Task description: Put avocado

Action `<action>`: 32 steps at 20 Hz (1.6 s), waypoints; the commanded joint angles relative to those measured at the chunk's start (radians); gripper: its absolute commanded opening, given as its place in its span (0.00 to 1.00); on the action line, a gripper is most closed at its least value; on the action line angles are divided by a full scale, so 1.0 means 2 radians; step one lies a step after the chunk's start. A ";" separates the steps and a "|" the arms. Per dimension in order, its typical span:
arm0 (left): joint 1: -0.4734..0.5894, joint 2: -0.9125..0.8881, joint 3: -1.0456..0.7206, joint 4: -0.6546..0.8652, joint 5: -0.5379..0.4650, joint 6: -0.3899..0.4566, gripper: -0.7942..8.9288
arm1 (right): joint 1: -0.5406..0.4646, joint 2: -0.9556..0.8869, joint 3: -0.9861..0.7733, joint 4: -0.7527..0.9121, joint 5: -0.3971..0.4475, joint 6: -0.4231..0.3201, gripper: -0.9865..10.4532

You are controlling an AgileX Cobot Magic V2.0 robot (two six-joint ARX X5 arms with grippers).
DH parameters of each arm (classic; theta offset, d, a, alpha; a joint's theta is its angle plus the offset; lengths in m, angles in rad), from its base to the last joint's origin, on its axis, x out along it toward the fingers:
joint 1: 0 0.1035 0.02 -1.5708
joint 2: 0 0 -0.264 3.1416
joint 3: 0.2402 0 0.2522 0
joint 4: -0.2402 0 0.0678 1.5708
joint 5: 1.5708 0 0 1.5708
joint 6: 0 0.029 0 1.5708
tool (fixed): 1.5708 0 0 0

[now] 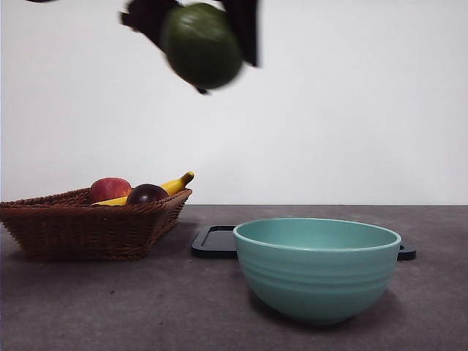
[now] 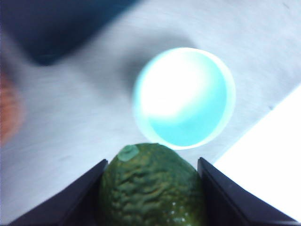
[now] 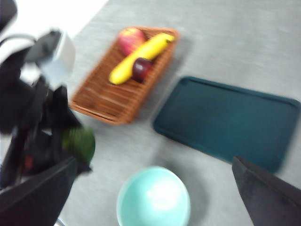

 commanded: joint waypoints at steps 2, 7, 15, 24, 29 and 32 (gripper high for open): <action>-0.031 0.042 0.005 0.018 0.001 -0.016 0.27 | 0.002 -0.018 0.010 -0.027 0.021 0.005 0.63; -0.050 0.109 0.005 0.058 0.001 -0.018 0.27 | 0.002 -0.048 0.010 -0.037 0.021 0.005 0.63; -0.053 0.171 0.005 0.090 0.001 -0.018 0.27 | 0.002 -0.060 0.010 -0.079 0.046 0.005 0.63; -0.058 0.188 0.005 0.100 0.001 -0.013 0.29 | 0.002 -0.060 0.010 -0.078 0.047 0.005 0.63; -0.059 0.188 0.007 0.101 0.001 -0.012 0.66 | 0.002 -0.060 0.010 -0.079 0.046 0.005 0.63; -0.058 0.186 0.035 0.065 0.010 -0.002 0.66 | 0.002 -0.060 0.010 -0.078 0.047 0.005 0.63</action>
